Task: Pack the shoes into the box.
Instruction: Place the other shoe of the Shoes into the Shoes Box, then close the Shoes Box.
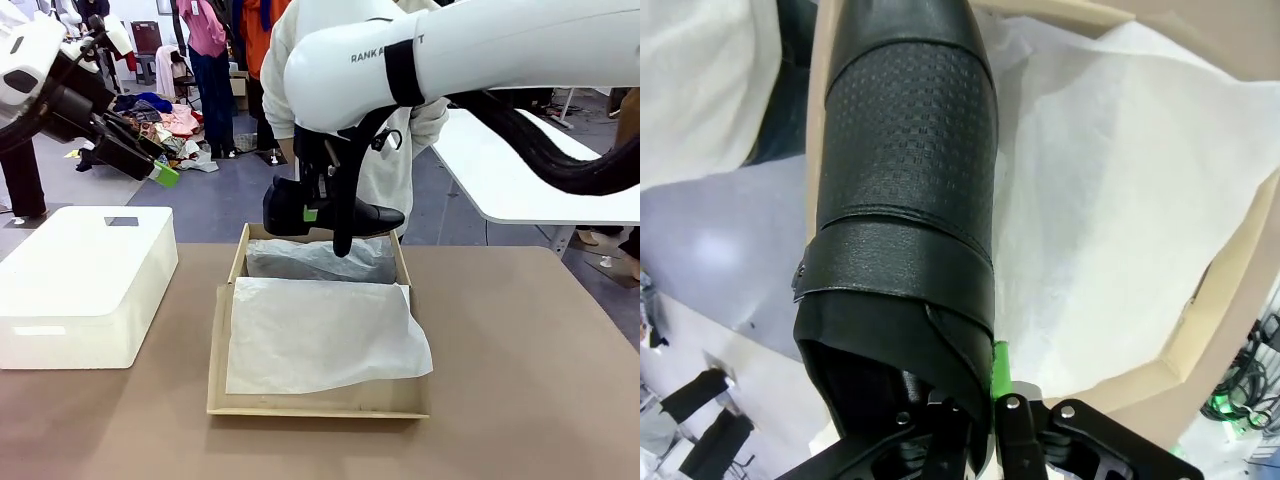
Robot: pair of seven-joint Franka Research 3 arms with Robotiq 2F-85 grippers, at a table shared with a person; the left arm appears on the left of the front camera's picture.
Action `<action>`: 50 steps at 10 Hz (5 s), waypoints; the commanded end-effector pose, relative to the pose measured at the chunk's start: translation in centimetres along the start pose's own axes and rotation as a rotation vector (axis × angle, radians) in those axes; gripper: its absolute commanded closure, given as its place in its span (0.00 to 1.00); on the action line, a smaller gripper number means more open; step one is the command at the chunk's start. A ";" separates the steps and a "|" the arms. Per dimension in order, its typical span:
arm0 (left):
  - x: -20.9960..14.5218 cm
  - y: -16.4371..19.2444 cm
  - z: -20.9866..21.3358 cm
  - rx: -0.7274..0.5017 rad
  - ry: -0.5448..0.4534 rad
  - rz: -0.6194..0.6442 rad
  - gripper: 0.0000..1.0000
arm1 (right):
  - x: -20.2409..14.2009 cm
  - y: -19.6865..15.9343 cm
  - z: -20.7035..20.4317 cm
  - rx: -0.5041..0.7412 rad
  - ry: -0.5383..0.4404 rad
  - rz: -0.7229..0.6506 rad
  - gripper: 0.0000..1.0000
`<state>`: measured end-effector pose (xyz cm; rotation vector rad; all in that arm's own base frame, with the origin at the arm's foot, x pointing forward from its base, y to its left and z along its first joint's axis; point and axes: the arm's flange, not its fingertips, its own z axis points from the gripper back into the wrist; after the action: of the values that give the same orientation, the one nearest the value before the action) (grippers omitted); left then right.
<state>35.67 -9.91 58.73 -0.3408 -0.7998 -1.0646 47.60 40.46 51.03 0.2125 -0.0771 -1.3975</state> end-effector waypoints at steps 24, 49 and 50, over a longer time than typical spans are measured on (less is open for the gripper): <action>-0.1 0.2 0.0 -0.011 -0.014 -0.011 0.04 | -2.6 -1.7 -6.1 -0.051 -0.019 -0.126 1.00; -0.1 0.2 0.0 -0.011 -0.014 -0.011 0.04 | -0.8 -3.0 -3.7 -0.080 0.048 -0.170 0.00; -0.1 0.2 0.0 -0.011 -0.014 -0.011 0.04 | -0.6 -3.2 -3.7 -0.057 0.049 -0.175 0.00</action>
<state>35.67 -9.89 58.73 -0.3445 -0.8022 -1.0651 45.72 42.12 47.22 0.1923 0.0148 -1.5832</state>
